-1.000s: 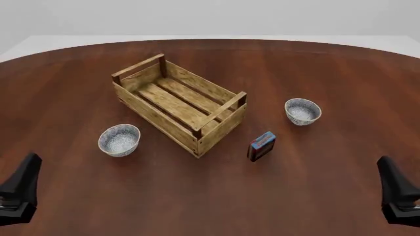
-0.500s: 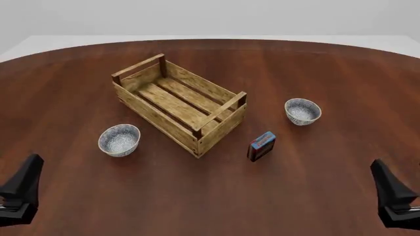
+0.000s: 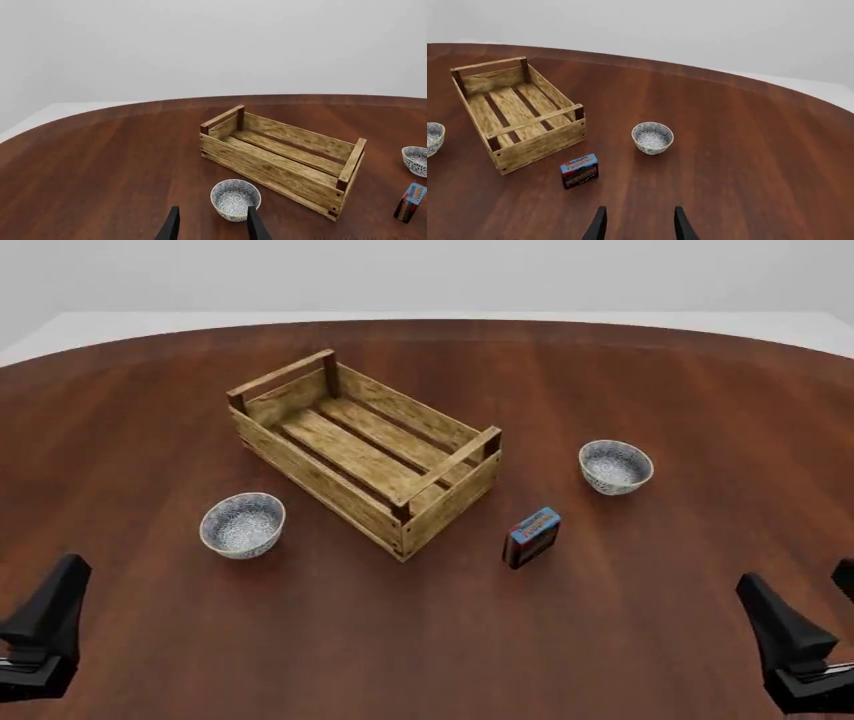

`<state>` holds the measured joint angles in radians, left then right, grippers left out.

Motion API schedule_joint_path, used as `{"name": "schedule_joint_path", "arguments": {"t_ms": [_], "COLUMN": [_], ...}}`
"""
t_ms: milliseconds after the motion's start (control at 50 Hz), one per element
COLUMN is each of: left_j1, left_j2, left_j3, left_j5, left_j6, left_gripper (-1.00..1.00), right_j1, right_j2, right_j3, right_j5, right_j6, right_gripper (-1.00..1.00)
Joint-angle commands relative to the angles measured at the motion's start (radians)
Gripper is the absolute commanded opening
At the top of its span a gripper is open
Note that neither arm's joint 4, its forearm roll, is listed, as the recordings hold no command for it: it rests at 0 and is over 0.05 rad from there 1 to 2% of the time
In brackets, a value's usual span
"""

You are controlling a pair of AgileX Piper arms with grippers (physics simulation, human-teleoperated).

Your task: Stack the right bowl on the left bowl and place them in the tray.

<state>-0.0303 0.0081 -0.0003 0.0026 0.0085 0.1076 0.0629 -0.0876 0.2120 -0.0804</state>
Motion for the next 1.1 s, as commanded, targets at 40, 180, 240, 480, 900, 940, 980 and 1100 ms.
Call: {"name": "schedule_joint_path", "arguments": {"t_ms": [40,180,240,480,900,940,980,1100], "left_j1": [-0.002,-0.002,-0.002,-0.001,-0.003,-0.003,-0.002,0.000], "left_j2": [0.000,-0.003,0.006,0.005,0.005,0.005,0.006,0.007], "left_j3": [0.000,0.000,-0.001,0.000,0.000,0.000,0.000,0.000], "left_j5": [0.001,0.003,-0.005,-0.004,-0.004,-0.005,-0.005,-0.007], "left_j6": [0.002,0.003,0.003,0.003,0.006,0.005,0.005,0.006], "left_gripper": [1.00,1.00,1.00,1.00,1.00,1.00,1.00,1.00], "right_j1": [0.026,0.023,0.022,0.006,0.003,0.004,0.003,0.007], "right_j2": [0.115,0.192,0.225,0.349,0.553,0.590,0.609,0.693], "right_j3": [-0.034,-0.060,-0.061,-0.074,-0.107,-0.121,-0.129,-0.167], "right_j5": [-0.064,-0.123,-0.156,-0.262,-0.408,-0.428,-0.439,-0.477], "right_j6": [-0.003,-0.011,-0.010,-0.002,-0.008,-0.006,-0.004,0.003], "right_gripper": [1.00,1.00,1.00,1.00,1.00,1.00,1.00,1.00]}}
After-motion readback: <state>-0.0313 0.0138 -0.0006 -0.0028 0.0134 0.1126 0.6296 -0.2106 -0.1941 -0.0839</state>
